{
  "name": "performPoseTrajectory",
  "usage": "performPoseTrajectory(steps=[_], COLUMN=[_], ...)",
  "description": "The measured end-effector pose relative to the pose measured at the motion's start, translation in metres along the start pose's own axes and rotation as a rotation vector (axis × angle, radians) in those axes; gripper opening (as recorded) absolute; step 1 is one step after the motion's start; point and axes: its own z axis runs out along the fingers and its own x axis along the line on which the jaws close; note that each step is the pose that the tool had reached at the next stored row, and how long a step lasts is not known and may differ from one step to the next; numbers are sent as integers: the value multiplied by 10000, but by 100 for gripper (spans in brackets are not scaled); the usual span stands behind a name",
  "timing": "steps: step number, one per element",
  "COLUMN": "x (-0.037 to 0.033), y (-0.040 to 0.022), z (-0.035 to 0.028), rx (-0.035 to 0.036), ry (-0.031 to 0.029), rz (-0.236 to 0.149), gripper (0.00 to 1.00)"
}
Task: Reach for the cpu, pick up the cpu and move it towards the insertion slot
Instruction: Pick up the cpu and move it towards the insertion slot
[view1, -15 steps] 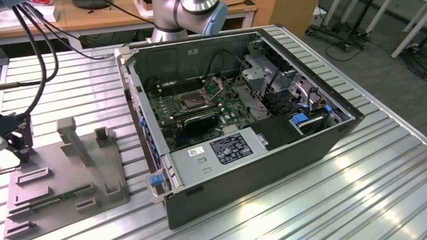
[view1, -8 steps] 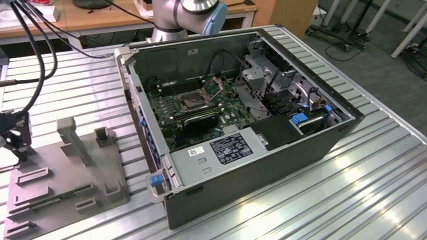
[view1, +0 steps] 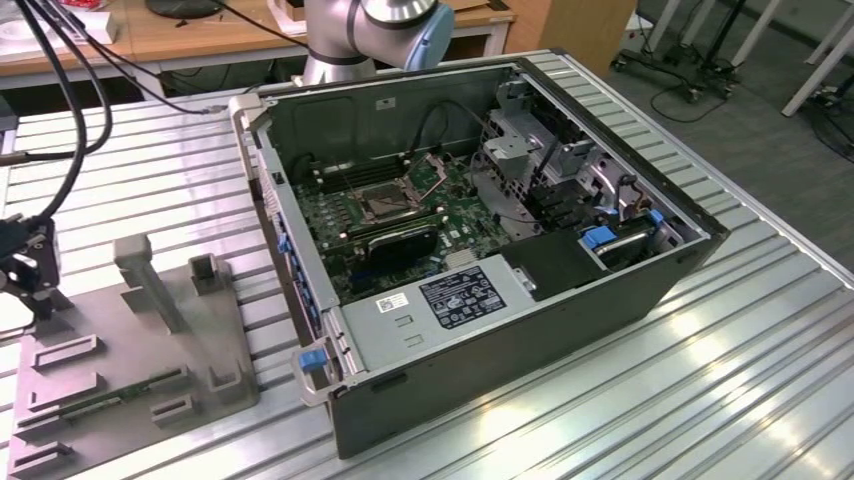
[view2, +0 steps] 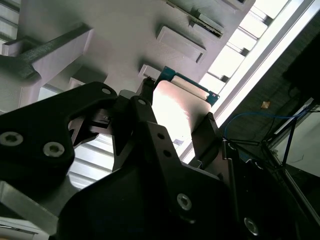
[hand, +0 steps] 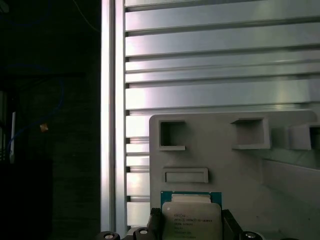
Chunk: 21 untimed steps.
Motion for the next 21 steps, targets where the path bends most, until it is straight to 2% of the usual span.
performPoseTrajectory(steps=[11, 21], x=[0, 1], y=[4, 10], z=[-73, -169], rx=[-6, -15], ry=[2, 3], rz=[0, 0], gripper=[55, 55])
